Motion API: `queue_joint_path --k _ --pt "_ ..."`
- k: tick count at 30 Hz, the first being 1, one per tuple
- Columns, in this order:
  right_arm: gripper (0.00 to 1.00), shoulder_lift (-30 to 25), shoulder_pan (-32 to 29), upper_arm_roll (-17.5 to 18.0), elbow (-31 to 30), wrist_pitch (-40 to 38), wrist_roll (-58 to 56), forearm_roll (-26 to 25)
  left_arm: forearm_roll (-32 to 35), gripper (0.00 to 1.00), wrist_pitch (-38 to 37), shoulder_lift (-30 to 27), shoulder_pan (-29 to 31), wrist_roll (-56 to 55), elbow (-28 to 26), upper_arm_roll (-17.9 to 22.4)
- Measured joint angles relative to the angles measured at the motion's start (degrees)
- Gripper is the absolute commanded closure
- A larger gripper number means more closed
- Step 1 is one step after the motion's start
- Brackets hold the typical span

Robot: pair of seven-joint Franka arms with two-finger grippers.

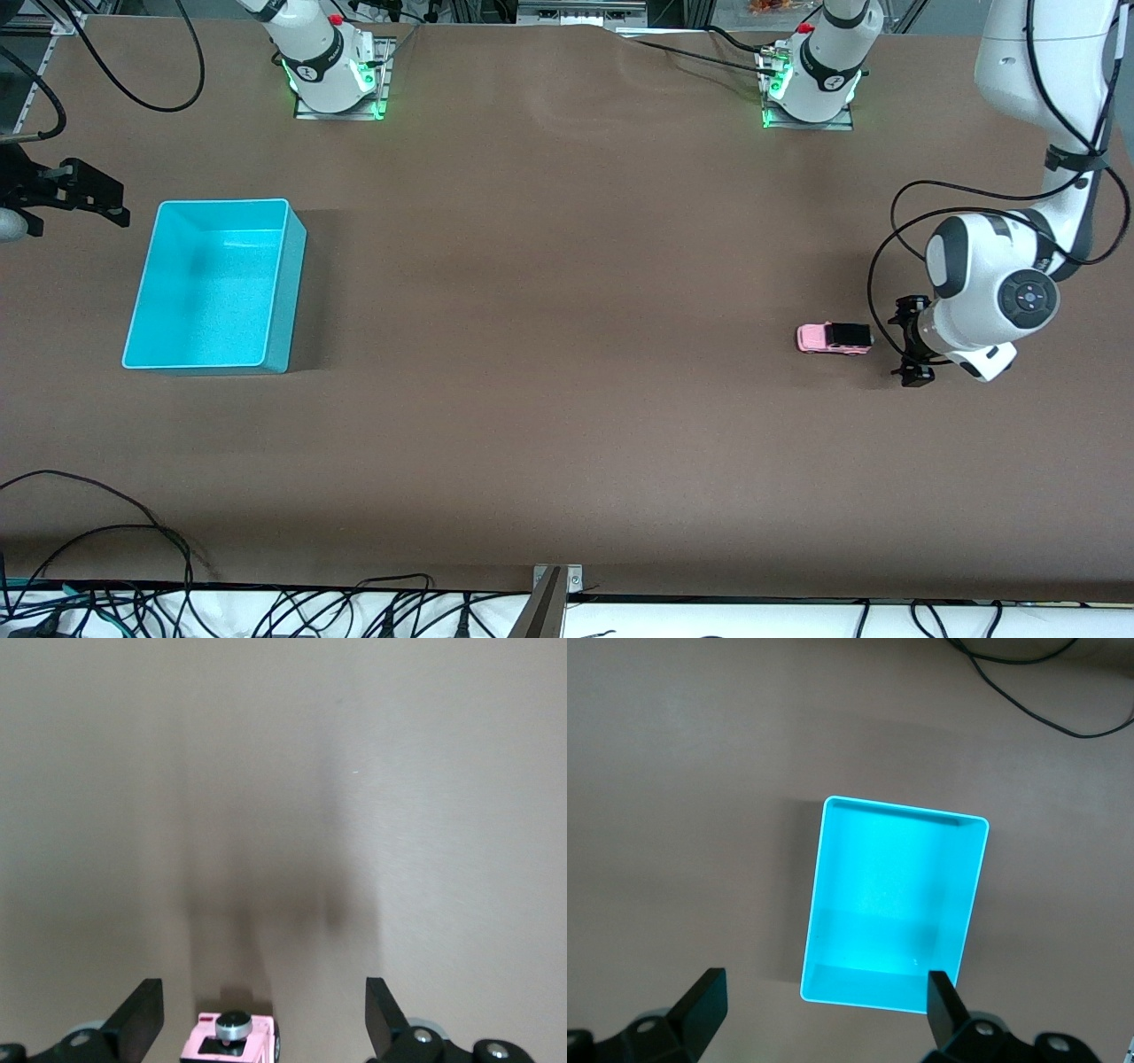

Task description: Wind and store pink jeep toy

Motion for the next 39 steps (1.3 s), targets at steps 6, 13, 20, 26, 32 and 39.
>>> queue_joint_path --k 6,13,20,26,32,39 --pt "0.00 0.00 -0.01 -0.01 0.00 0.03 0.00 0.00 0.32 0.00 -5.86 -1.90 -0.10 0.33 4.85 -0.89" --pt "0.00 0.00 -0.02 -0.01 0.00 0.03 0.00 0.00 0.46 0.00 -6.80 -4.80 -0.16 7.61 6.89 -1.36" --pt "0.00 0.00 -0.02 -0.02 0.00 0.03 0.00 0.00 0.46 0.00 -6.93 -8.18 -0.12 19.75 7.55 -1.34" --pt "0.00 0.00 -0.02 -0.02 0.00 0.03 0.00 0.00 0.47 0.00 -9.67 -9.38 -0.13 31.27 10.73 -1.35" --pt "0.00 0.00 -0.03 -0.02 0.00 0.03 0.00 0.00 0.47 0.00 -15.45 -9.43 -0.10 46.22 15.59 -1.33" --pt "0.00 0.00 -0.04 -0.04 0.00 0.03 0.00 0.00 0.47 0.00 -17.63 -9.44 0.22 61.73 20.26 -1.25"
